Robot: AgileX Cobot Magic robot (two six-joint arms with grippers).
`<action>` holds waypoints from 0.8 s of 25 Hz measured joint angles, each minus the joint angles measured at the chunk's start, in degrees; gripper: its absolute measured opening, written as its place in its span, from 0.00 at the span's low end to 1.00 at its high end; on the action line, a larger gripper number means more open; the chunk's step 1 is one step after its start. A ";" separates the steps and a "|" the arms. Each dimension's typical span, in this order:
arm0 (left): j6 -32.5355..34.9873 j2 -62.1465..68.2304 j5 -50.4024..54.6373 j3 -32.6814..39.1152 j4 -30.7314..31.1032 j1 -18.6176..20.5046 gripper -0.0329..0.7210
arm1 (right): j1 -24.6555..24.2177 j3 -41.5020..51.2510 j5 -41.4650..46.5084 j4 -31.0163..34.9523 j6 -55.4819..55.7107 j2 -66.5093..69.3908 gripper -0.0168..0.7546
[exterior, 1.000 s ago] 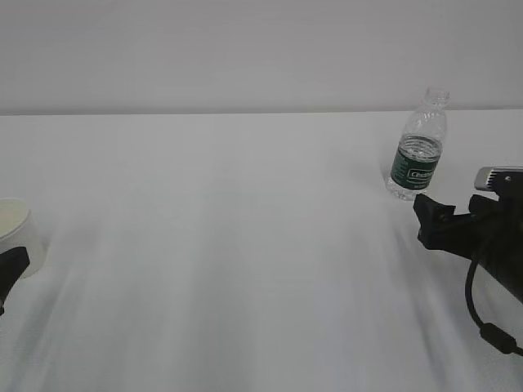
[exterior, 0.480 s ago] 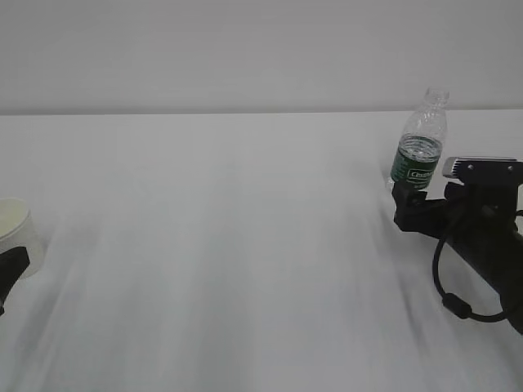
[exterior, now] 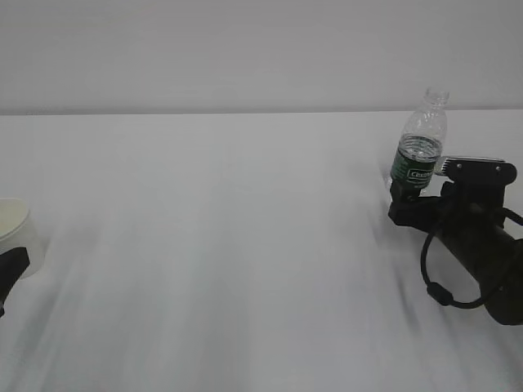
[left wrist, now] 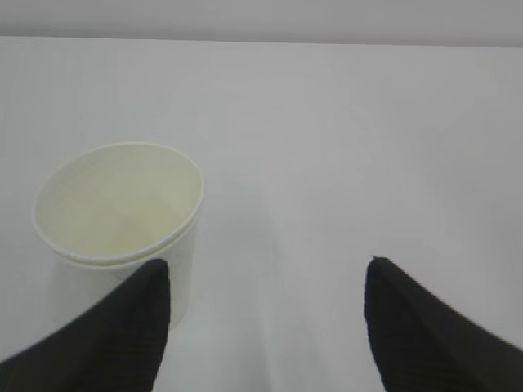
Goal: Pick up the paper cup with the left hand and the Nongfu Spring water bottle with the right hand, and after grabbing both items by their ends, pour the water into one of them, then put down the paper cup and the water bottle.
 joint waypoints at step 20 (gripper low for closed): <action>1.03 0.00 0.00 0.00 -1.58 0.00 0.75 | 0.00 -10.19 0.00 1.37 -0.11 5.32 0.89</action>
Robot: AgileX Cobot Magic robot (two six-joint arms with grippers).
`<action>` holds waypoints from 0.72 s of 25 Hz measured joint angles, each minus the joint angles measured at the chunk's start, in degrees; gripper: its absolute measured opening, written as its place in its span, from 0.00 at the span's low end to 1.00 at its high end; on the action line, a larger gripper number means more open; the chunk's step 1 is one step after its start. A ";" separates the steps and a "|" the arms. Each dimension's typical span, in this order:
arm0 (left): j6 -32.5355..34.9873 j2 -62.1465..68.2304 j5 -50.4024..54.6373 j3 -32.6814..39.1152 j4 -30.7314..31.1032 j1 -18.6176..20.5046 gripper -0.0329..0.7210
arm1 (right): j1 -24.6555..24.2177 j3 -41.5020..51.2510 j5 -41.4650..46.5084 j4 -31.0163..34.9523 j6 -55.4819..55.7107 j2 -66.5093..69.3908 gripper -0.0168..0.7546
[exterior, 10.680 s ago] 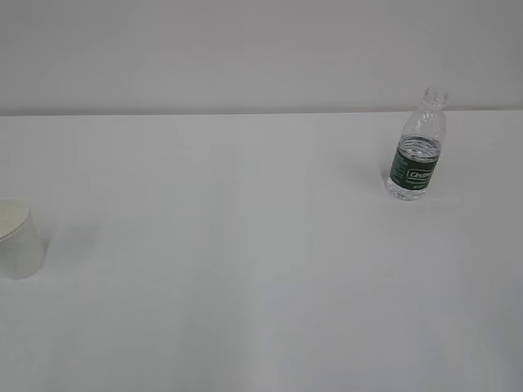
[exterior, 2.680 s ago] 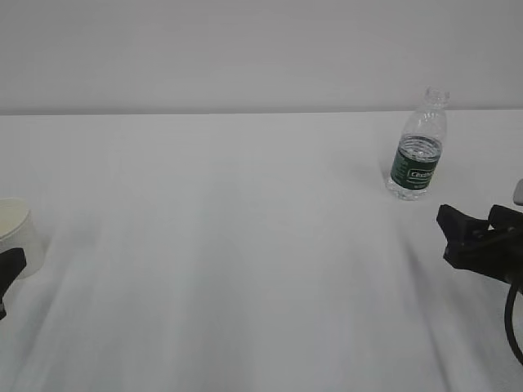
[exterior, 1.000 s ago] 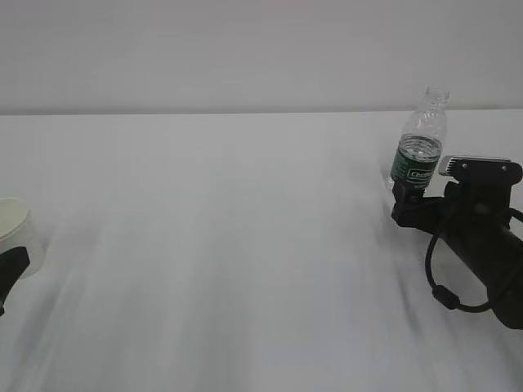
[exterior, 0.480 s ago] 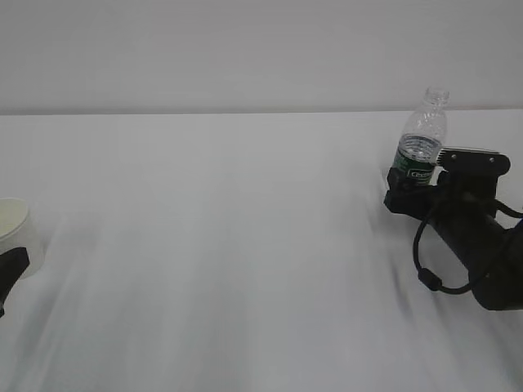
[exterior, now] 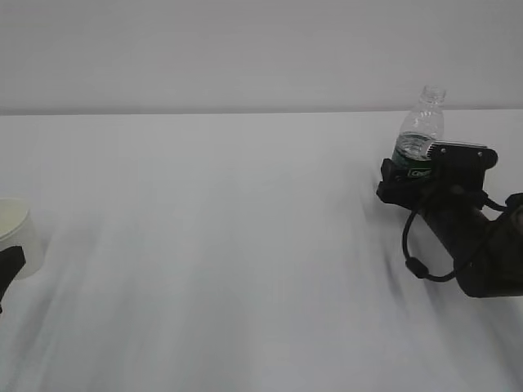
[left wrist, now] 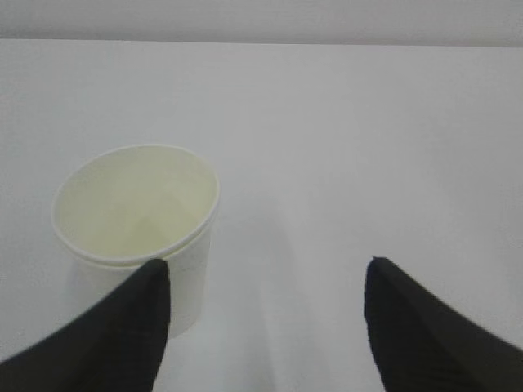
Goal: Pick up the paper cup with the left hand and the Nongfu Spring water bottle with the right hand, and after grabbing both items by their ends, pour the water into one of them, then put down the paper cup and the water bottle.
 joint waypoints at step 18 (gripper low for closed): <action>0.37 0.00 0.00 0.00 -0.21 0.00 0.75 | 0.00 -4.65 0.00 3.38 0.00 3.71 0.88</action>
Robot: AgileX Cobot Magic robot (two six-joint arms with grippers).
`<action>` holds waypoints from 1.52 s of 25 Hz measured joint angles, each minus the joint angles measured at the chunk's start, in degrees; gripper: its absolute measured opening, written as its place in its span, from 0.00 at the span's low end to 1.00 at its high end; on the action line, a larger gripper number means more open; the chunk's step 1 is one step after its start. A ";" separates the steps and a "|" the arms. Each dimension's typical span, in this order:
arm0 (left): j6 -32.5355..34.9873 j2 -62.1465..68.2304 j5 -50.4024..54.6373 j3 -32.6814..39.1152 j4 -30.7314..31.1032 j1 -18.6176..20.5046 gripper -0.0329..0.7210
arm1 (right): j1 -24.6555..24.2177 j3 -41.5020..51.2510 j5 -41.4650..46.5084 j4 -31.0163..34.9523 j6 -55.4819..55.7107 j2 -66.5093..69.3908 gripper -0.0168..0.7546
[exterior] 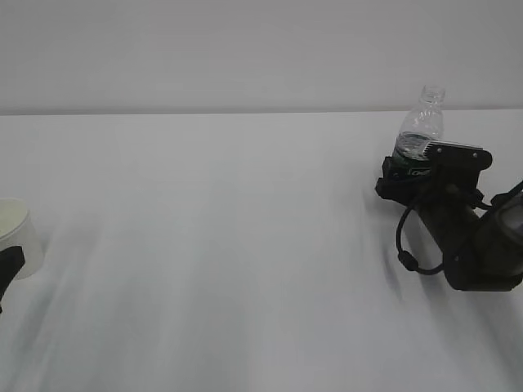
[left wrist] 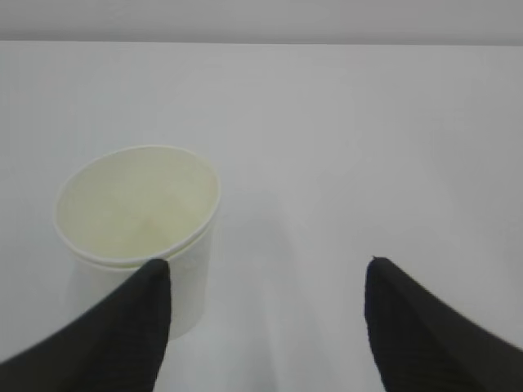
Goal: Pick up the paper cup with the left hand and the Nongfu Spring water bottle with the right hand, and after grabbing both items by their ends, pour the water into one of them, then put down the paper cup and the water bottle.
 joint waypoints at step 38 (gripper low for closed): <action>0.24 0.00 0.00 0.00 0.00 0.00 0.74 | 0.00 -3.81 0.00 0.34 -1.22 1.65 0.81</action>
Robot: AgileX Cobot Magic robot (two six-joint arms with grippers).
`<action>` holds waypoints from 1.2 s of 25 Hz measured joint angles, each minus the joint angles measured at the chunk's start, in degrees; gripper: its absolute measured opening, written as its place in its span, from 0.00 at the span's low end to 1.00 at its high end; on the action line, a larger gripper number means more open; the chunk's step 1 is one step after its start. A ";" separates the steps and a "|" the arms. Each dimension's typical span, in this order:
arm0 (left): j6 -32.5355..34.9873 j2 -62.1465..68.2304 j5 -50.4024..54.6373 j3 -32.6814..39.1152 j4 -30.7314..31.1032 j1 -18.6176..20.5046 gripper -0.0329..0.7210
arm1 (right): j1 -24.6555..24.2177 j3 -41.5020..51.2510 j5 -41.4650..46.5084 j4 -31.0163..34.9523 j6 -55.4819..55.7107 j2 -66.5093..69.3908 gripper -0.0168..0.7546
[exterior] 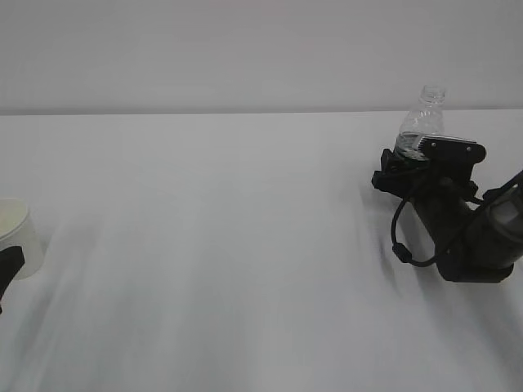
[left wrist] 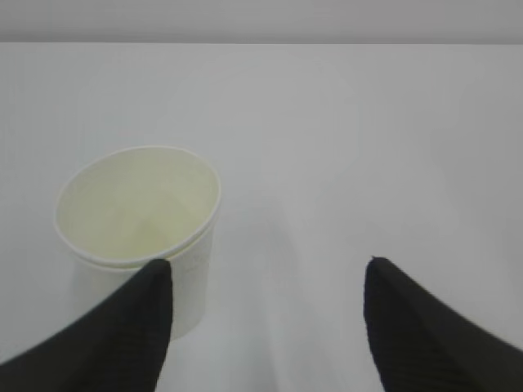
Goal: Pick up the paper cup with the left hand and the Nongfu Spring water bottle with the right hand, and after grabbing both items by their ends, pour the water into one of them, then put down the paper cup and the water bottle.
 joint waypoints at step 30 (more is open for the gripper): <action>0.02 0.00 0.00 0.00 0.00 0.00 0.73 | 0.03 0.00 0.20 0.11 -5.71 0.05 0.51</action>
